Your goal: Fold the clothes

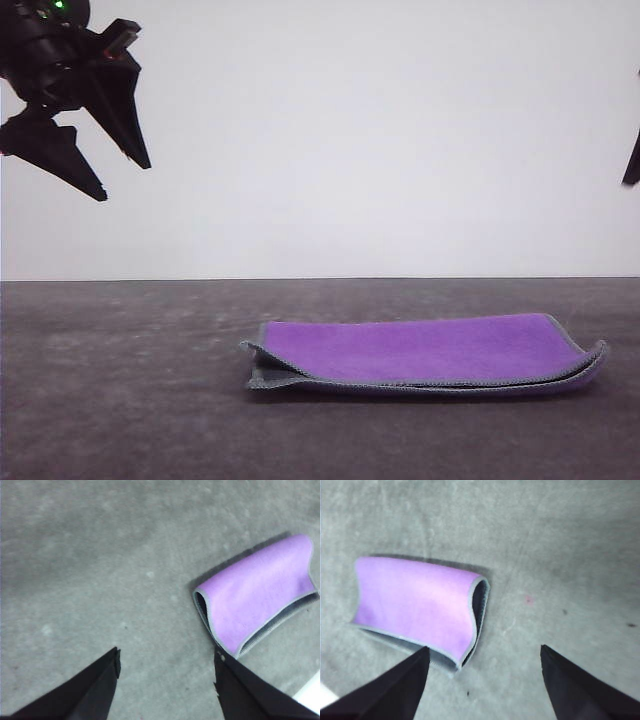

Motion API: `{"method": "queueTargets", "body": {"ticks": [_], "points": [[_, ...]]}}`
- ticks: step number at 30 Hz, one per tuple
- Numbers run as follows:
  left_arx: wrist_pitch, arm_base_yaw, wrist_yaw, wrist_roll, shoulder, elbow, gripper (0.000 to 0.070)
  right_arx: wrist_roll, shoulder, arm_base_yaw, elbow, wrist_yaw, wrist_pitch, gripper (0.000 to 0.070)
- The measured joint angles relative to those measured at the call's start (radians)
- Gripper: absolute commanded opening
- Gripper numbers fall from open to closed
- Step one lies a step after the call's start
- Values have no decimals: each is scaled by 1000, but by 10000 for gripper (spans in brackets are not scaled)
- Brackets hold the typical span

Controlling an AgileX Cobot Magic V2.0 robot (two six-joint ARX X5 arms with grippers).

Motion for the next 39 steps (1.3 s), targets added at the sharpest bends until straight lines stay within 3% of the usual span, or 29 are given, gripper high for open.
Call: {"method": "queueTargets", "body": {"ticks": [7,22,24,28,30,39], "points": [[4,7,-1,0,0,0,366,61,67,57,-143,-32,120,446],[4,7,-1,0,0,0,366,122,255,199,-151,-122,247,444],[4,7,-1,0,0,0,366,127,264,213,-148,-132,256,403],[4,7,-1,0,0,0,366,140,274,240,-148,-124,298,91],[4,7,-1,0,0,0,366,142,280,249,-148,-119,312,14],[4,9,-1,0,0,0,366,148,281,263,-149,-144,330,4]]}}
